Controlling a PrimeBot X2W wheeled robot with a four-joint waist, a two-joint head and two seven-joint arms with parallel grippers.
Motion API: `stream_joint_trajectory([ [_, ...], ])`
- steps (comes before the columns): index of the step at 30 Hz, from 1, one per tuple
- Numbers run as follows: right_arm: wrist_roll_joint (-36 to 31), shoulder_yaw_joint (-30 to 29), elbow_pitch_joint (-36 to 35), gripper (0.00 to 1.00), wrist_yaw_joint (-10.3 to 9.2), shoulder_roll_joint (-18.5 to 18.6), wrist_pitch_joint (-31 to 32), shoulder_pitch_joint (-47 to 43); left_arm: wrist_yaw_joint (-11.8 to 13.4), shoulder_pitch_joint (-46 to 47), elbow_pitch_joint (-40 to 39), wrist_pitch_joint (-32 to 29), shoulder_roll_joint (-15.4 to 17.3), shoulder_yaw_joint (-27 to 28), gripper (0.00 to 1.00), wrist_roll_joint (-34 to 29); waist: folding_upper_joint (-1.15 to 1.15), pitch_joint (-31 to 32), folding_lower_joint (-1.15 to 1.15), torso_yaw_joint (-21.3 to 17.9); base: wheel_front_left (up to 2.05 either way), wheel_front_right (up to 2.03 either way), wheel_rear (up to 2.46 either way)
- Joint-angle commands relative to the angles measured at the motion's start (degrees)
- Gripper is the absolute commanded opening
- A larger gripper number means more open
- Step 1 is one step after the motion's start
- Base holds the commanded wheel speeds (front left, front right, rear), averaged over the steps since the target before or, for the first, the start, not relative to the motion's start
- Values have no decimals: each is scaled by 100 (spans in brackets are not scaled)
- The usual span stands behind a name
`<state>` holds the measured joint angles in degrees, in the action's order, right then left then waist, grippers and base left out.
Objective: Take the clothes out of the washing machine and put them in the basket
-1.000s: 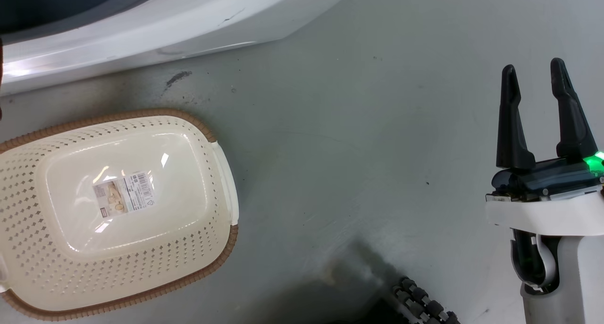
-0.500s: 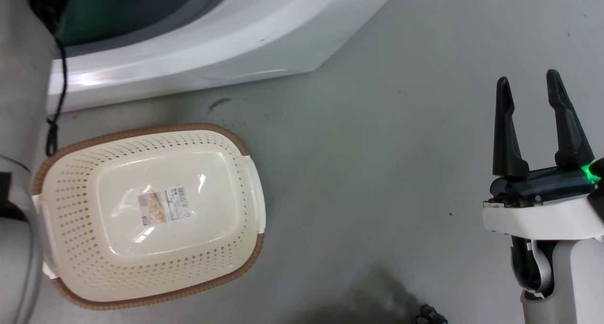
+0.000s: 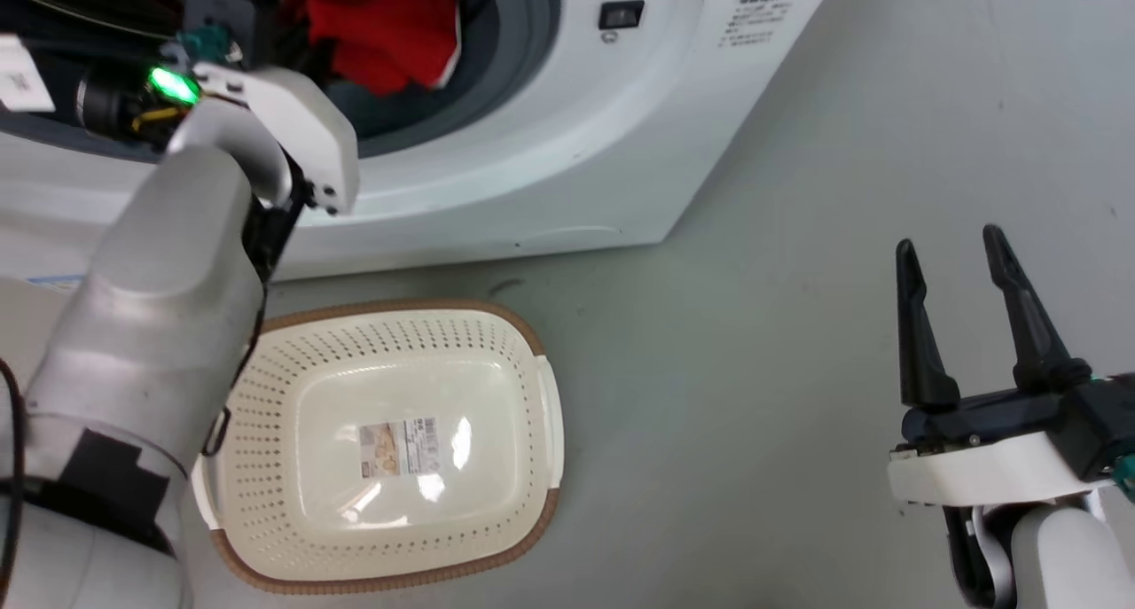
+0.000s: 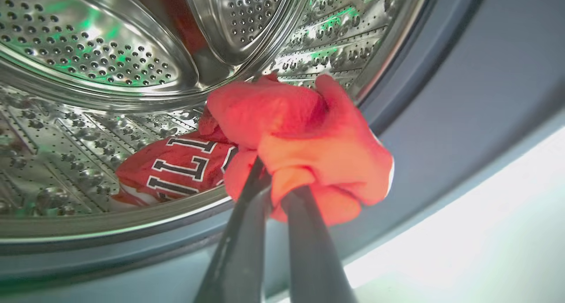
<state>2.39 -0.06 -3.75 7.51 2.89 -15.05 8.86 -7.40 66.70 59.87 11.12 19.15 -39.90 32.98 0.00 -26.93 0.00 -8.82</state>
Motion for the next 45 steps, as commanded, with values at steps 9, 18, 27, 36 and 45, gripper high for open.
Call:
stream_joint_trajectory([
  [9, -195, 32, 112, 100, -4, -3, -19, -486, 137, -1037, -754, 387, -92, -14, 0, 10, 0, 1102, 0, 474, 0, 0, 0],
  [18, -257, 153, 168, 100, -4, -4, -18, -913, 599, -2110, -2411, 419, 240, 199, 0, -67, 0, 1822, 0, 738, 0, 0, 0],
  [27, -218, 214, 194, 100, -4, -4, -17, -1190, 1365, -3170, -4540, 163, 964, 405, 0, -47, 0, 2201, 0, 919, 0, 0, 0],
  [36, -200, 257, 184, 100, -4, -4, -17, -1245, 2130, -4014, -6500, -207, 1690, 669, 0, -103, 0, 2256, 0, 936, 0, 0, 0],
  [45, -209, 239, 177, 100, -4, -4, -17, -1210, 2482, -4664, -7418, -390, 1956, 670, 0, -48, 0, 2185, 0, 885, 0, 0, 0],
])
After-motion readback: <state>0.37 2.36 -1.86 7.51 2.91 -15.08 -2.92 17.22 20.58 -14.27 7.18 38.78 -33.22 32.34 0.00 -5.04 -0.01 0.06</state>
